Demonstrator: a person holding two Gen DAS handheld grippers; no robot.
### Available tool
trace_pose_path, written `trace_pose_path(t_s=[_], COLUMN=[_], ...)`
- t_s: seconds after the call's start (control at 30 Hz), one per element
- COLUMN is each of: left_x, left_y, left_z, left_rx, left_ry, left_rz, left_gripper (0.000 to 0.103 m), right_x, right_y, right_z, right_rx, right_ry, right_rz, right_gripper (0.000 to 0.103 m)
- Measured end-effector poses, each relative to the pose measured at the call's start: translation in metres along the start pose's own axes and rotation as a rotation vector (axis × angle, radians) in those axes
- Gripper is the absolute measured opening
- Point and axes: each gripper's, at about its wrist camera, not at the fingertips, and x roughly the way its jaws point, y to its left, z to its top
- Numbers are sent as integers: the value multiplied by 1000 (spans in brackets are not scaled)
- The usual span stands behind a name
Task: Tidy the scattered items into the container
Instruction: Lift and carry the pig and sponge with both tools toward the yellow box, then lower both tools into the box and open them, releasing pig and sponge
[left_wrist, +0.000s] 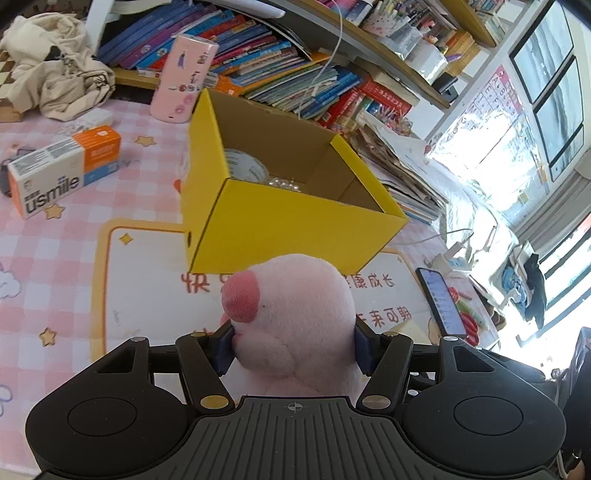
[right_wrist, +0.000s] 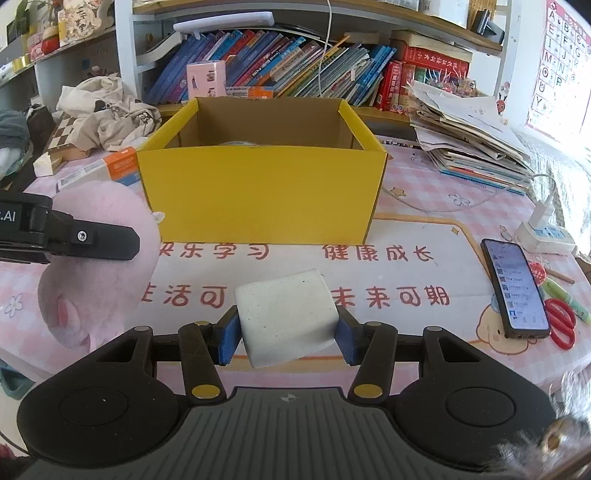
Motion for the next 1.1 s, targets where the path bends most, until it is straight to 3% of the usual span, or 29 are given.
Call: trace_pose_path(t_s=[0.27, 0.47, 0.8, 0.97, 1.1], left_x=[16, 20, 21, 23, 26], left_y=[-20, -37, -64, -75, -73], left_z=[13, 27, 64, 81, 97], left_rx=[63, 126, 144, 188, 158], left_ry=[-8, -56, -180, -238, -267], left_rz=[-32, -50, -90, -46, -25], left_gripper=[61, 61, 61, 61, 61], right_x=[8, 3, 1, 7, 20], right_y=[-15, -26, -52, -57, -62], right_z=[13, 33, 83, 110, 131], right_rx=[-15, -60, -55, -109, -143], right_ry=[-26, -104, -217, -278, -278], right_rz=[-1, 19, 158, 203, 234], right_gripper=[49, 49, 49, 49, 49])
